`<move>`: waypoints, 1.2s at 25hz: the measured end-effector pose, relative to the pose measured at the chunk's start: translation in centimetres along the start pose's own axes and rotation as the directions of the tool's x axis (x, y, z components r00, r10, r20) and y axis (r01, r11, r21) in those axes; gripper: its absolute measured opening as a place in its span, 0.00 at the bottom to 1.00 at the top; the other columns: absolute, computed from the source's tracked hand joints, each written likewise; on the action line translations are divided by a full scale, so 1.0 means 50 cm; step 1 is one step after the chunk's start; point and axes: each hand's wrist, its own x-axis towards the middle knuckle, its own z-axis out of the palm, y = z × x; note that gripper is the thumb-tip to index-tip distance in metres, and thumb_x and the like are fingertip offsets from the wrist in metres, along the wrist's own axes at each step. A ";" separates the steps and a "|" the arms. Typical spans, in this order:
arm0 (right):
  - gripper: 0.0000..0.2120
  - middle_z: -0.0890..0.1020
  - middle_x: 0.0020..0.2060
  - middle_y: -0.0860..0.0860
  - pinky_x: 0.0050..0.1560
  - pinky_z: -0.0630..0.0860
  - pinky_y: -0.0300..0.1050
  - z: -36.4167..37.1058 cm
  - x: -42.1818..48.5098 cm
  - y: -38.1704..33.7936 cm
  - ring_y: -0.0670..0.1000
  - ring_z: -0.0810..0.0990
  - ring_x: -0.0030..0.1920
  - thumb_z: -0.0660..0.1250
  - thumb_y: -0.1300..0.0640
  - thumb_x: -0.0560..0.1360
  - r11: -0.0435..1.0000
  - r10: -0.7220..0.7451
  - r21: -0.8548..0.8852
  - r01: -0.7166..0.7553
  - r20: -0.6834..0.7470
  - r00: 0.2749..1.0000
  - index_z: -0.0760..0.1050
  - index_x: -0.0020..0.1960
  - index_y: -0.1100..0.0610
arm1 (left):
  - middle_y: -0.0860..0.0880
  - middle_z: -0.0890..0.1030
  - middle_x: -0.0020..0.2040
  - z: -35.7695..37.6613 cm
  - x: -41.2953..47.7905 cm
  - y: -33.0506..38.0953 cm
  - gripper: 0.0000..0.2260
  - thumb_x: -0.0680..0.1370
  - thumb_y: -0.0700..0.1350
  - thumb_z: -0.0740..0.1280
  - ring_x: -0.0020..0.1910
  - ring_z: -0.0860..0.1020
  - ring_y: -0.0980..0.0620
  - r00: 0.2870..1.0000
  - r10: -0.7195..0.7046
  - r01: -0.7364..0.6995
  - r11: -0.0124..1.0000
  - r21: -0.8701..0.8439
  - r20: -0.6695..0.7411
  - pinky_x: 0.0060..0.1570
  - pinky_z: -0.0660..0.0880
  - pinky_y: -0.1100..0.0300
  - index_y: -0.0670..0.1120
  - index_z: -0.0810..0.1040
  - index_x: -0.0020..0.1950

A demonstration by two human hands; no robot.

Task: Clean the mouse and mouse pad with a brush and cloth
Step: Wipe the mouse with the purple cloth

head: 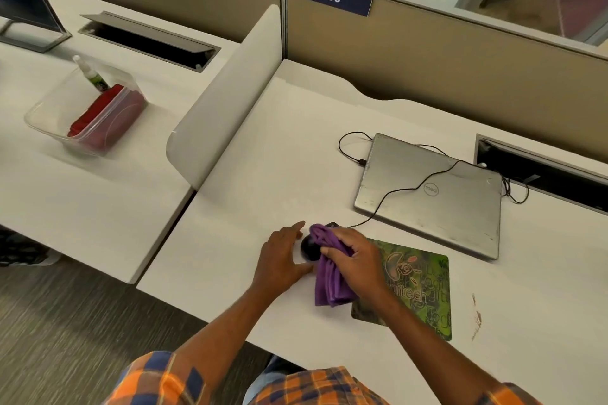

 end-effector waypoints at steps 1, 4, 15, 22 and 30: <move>0.16 0.83 0.55 0.33 0.53 0.77 0.30 -0.017 0.006 0.003 0.40 0.82 0.56 0.78 0.53 0.76 1.000 0.024 -0.018 -0.024 -0.012 1.000 0.83 0.61 0.40 | 0.53 0.80 0.65 0.003 0.000 0.001 0.44 0.67 0.63 0.83 0.63 0.77 0.51 1.000 -0.005 0.005 1.000 0.008 -0.011 0.64 0.76 0.53 0.51 0.72 0.78; 0.14 0.83 0.58 0.37 0.60 0.79 0.43 -0.037 0.025 0.009 0.43 0.80 0.59 0.75 0.51 0.79 0.986 -0.016 -0.163 0.019 0.021 1.000 0.83 0.63 0.45 | 0.52 0.80 0.64 0.009 -0.002 0.004 0.38 0.66 0.65 0.82 0.63 0.77 0.50 0.998 -0.017 0.018 1.000 0.025 -0.058 0.63 0.76 0.51 0.51 0.78 0.71; 0.18 0.84 0.66 0.52 0.54 0.84 0.51 0.026 0.010 0.004 0.58 0.81 0.61 0.75 0.53 0.80 0.669 -0.214 -0.670 0.323 0.242 0.946 0.83 0.68 0.53 | 0.53 0.81 0.55 0.014 -0.014 0.002 0.25 0.68 0.58 0.82 0.54 0.77 0.51 0.986 0.029 -0.034 0.999 -0.025 -0.166 0.55 0.78 0.52 0.49 0.83 0.61; 0.09 0.86 0.58 0.52 0.57 0.78 0.54 0.001 0.088 -0.012 0.60 0.81 0.55 0.67 0.55 0.85 0.785 -0.024 -0.605 0.133 0.185 0.983 0.85 0.59 0.57 | 0.53 0.80 0.55 0.010 -0.016 0.000 0.25 0.68 0.59 0.82 0.53 0.77 0.52 0.985 0.040 -0.042 0.999 -0.008 -0.169 0.53 0.78 0.52 0.50 0.84 0.60; 0.26 0.84 0.66 0.56 0.46 0.85 0.54 0.054 0.009 -0.005 0.61 0.82 0.57 0.76 0.66 0.72 0.550 -0.242 -0.758 0.351 0.257 0.936 0.81 0.70 0.59 | 0.51 0.80 0.53 0.014 -0.020 0.000 0.24 0.67 0.54 0.84 0.52 0.77 0.50 0.983 0.002 -0.010 0.999 -0.044 -0.183 0.53 0.78 0.51 0.48 0.85 0.60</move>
